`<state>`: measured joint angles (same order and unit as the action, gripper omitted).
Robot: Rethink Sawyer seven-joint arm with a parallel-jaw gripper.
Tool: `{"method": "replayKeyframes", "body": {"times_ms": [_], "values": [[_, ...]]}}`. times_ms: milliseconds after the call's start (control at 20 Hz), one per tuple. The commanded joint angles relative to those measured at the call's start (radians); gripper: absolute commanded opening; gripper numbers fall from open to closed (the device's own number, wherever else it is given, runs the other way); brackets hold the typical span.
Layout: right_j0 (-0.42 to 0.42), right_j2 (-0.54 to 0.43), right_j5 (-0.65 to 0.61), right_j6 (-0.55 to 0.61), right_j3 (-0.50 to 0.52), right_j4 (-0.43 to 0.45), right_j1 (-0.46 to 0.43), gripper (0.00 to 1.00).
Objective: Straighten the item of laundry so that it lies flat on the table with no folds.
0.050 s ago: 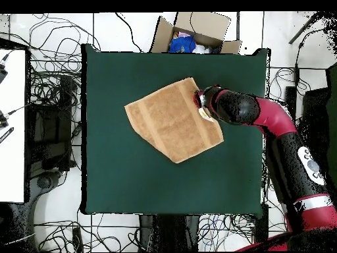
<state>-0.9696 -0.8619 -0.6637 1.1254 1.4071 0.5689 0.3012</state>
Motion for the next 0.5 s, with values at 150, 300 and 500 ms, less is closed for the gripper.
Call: {"method": "replayKeyframes", "body": {"times_ms": [150, 300, 500], "values": [[-0.018, -0.033, 0.052, -0.180, -0.012, 0.083, 0.045, 0.00], [-0.028, -0.039, 0.032, -0.193, -0.025, 0.083, 0.051, 0.00], [-0.037, -0.047, 0.008, -0.208, -0.031, 0.079, 0.057, 0.00]]}}
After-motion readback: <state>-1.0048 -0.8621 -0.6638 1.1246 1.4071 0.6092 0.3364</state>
